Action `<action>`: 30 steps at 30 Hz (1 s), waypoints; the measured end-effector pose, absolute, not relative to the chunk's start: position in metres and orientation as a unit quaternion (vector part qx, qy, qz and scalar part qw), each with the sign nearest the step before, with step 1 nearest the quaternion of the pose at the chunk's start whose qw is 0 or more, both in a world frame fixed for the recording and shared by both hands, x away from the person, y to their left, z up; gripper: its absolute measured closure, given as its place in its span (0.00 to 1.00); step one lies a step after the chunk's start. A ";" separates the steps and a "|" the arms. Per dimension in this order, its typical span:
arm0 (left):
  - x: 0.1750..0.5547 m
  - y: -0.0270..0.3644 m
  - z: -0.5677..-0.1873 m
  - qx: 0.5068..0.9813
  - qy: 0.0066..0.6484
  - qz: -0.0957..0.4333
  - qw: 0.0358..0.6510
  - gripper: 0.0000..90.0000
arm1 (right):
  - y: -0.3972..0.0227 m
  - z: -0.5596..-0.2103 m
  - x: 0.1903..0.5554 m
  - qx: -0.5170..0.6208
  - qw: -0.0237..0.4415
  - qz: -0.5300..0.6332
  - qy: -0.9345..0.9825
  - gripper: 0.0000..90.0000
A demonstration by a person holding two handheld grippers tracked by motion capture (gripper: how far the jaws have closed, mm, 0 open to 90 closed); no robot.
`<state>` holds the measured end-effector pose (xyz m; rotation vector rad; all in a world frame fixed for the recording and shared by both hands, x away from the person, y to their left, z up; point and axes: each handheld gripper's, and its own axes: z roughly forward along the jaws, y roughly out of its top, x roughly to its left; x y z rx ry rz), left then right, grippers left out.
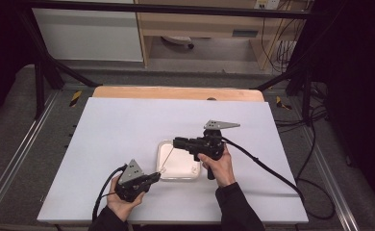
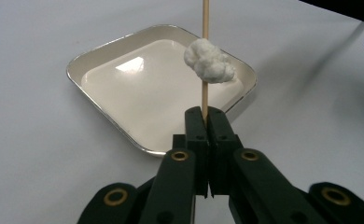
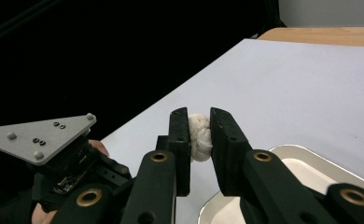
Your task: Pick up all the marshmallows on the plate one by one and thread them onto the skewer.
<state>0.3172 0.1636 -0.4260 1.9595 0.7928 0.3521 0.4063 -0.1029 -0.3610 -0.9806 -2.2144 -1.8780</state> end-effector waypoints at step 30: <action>0.314 0.160 -0.426 0.805 0.319 0.150 0.477 0.99 | -0.098 -0.368 0.398 -0.304 0.057 -0.615 -0.725 0.91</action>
